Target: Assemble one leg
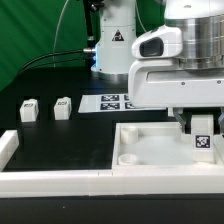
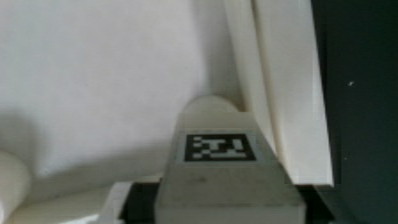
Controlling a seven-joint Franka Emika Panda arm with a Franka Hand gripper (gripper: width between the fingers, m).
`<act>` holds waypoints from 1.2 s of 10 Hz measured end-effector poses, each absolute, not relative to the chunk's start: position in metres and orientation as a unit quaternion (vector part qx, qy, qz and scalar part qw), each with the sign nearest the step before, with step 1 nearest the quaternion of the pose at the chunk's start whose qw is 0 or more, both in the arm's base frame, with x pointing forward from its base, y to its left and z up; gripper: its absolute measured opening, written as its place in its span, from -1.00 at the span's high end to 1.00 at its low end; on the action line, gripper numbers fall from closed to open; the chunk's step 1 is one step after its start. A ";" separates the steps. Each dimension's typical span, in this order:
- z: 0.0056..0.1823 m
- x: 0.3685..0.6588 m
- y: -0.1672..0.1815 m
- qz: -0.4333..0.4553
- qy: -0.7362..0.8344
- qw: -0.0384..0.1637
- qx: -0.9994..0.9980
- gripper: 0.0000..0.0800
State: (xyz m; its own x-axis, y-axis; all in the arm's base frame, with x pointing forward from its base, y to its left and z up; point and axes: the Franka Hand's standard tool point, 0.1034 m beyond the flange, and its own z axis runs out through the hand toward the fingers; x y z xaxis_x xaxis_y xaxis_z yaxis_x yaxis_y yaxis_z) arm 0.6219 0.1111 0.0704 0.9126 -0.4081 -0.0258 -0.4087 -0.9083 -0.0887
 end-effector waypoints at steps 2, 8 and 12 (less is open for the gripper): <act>0.070 0.622 0.112 0.006 0.268 0.046 -0.962 0.27; 0.069 0.621 0.116 0.030 0.587 0.054 -0.807 0.27; 0.069 0.623 0.117 0.048 0.757 0.062 -0.648 0.27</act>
Offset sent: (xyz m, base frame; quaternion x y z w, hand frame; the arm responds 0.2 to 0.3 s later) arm -0.0035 -0.0007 -0.0014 0.0021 0.0106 0.3306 0.9437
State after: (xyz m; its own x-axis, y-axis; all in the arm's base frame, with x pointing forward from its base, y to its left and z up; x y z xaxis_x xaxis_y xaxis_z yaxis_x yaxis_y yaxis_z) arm 0.6228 0.1166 0.0694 -0.1522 -0.9760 -0.1555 -0.9879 0.1551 -0.0069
